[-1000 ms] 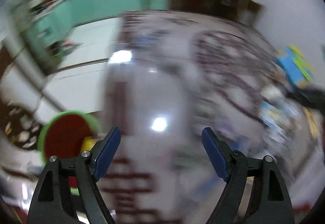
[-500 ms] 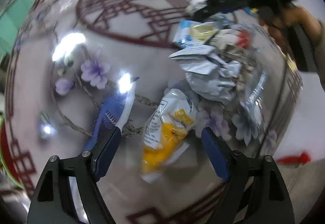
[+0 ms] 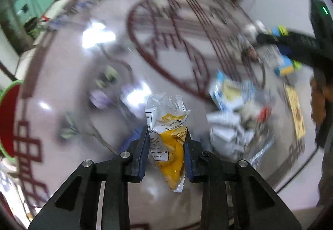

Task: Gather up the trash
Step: 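Grasp the white paper cup with the right tool while the left grasps a snack wrapper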

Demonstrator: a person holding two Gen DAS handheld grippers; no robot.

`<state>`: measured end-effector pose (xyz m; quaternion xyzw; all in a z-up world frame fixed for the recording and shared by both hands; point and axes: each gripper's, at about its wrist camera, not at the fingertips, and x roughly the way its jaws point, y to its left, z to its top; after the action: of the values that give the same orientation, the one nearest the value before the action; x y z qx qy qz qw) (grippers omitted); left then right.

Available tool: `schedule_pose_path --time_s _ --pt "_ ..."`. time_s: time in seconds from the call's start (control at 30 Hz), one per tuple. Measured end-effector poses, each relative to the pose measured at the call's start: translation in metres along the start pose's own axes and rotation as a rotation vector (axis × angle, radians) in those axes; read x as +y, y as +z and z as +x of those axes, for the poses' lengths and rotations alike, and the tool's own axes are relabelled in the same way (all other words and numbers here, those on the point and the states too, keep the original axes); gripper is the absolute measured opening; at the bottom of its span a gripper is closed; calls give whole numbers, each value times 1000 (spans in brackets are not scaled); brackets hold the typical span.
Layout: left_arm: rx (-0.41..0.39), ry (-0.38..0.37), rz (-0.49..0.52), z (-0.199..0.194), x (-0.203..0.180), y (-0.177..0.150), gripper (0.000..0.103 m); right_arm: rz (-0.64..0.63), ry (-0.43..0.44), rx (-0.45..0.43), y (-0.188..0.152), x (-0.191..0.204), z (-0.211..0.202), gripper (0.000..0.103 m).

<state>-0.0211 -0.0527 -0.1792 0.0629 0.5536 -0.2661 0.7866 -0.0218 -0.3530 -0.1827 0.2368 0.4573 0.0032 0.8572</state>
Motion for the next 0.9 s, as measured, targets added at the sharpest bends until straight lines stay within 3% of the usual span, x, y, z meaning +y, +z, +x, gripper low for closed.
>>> schedule_pose_path --time_s 0.17,0.37,0.9 --pt "-80 90 -42 -28 14 21 28 -43 11 -72 8 32 -28 38" --pt "-148 139 -74 -47 30 32 28 -76 14 -105 10 61 -42 38" --pt "-183 148 -104 -74 89 42 29 -124 16 -110 16 136 -32 38"
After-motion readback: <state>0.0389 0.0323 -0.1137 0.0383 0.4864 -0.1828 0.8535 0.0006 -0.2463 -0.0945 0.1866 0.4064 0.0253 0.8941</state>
